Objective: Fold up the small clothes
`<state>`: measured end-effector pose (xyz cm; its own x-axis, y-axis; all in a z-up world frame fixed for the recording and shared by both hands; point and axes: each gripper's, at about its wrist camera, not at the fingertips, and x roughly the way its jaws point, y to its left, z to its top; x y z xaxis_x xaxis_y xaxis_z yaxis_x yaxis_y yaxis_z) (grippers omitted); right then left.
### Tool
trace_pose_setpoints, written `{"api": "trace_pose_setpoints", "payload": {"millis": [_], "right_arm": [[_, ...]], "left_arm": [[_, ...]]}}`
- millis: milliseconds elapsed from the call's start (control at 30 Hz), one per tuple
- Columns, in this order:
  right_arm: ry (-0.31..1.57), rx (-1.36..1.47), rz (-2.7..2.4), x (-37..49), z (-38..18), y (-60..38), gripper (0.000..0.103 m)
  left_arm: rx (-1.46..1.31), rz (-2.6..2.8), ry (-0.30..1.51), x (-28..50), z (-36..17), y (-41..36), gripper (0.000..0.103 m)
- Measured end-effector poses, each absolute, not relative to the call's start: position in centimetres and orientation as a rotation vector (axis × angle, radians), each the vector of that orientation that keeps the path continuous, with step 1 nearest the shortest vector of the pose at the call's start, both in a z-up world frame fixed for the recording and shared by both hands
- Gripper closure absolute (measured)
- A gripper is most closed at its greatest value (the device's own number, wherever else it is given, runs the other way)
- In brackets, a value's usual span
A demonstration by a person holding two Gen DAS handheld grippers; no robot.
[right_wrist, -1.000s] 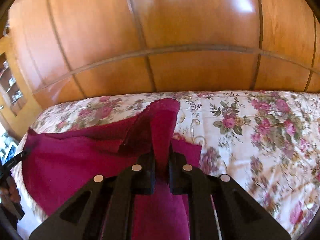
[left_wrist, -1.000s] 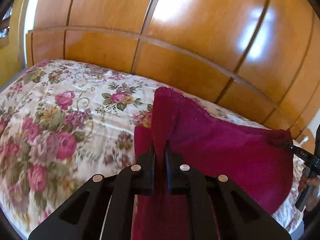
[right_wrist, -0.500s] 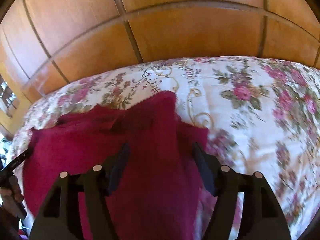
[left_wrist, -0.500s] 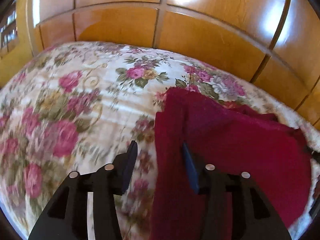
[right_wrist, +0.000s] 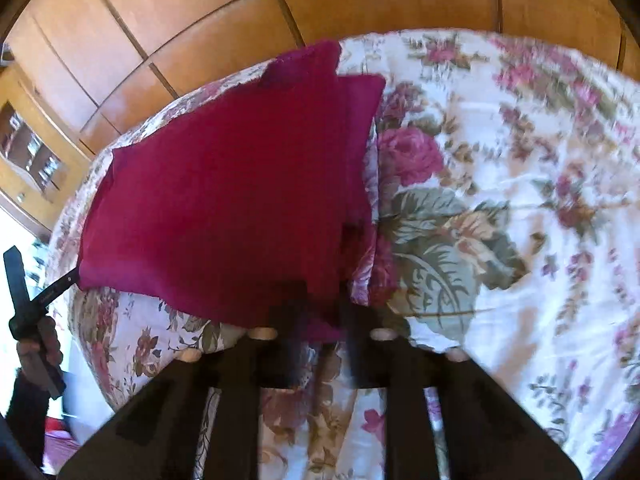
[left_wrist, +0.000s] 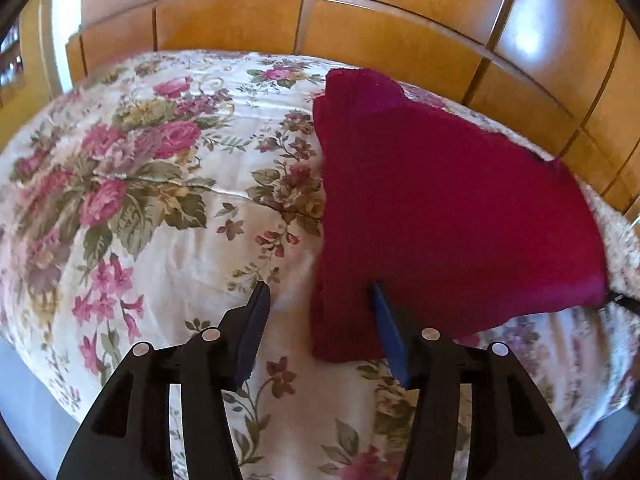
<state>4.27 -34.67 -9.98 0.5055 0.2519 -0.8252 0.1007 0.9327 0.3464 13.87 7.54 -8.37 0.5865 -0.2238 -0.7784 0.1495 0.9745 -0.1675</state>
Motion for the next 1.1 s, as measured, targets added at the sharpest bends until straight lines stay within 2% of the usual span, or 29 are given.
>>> {"api": "trace_pose_setpoints", "payload": {"millis": [233, 300, 333, 367, 433, 500, 533, 600, 667, 833, 1000, 1100], "right_arm": [[1.078, 0.311, 0.044, 3.9, -11.4, -33.6, 0.091], [1.079, 0.308, 0.017, 3.5, -11.1, -33.8, 0.073], [1.071, 0.295, -0.007, 3.3, -10.6, -33.9, 0.059], [1.056, 0.283, -0.027, 3.0, -10.0, -34.0, 0.05], [1.008, 0.273, -0.049, 2.6, -8.6, -33.9, 0.047], [0.967, 0.271, -0.046, 2.6, -7.3, -33.4, 0.036], [0.939, 0.257, -0.038, 2.7, -6.5, -32.7, 0.028], [0.904, 0.221, -0.004, 3.5, -5.4, -30.6, 0.025], [0.89, 0.194, 0.031, 4.7, -4.9, -28.9, 0.018], [0.886, 0.149, 0.123, 7.6, -5.4, -24.2, 0.018], [0.928, 0.06, 0.066, 10.0, -8.6, -22.7, 0.017], [0.88, 0.012, 0.064, 9.5, -11.5, -22.9, 0.01]], "left_arm": [[-0.084, -0.152, 0.908, 13.1, -7.9, 7.6, 0.048], [-0.072, -0.126, 0.88, 12.3, -7.0, 7.6, 0.048], [-0.06, -0.113, 0.869, 11.9, -6.7, 7.5, 0.048], [-0.045, -0.1, 0.859, 11.3, -6.3, 7.3, 0.048], [-0.043, -0.085, 0.85, 10.6, -5.8, 7.2, 0.048], [-0.058, -0.078, 0.841, 10.0, -5.4, 7.2, 0.048], [-0.062, -0.075, 0.838, 9.8, -5.3, 7.2, 0.048], [-0.068, -0.066, 0.826, 9.3, -5.0, 7.1, 0.048], [-0.068, -0.063, 0.82, 8.9, -4.8, 7.0, 0.048], [-0.059, -0.057, 0.813, 8.3, -4.6, 6.9, 0.048], [-0.051, -0.05, 0.819, 8.3, -4.7, 7.0, 0.048], [-0.055, -0.043, 0.825, 8.5, -4.9, 7.2, 0.048]]}}
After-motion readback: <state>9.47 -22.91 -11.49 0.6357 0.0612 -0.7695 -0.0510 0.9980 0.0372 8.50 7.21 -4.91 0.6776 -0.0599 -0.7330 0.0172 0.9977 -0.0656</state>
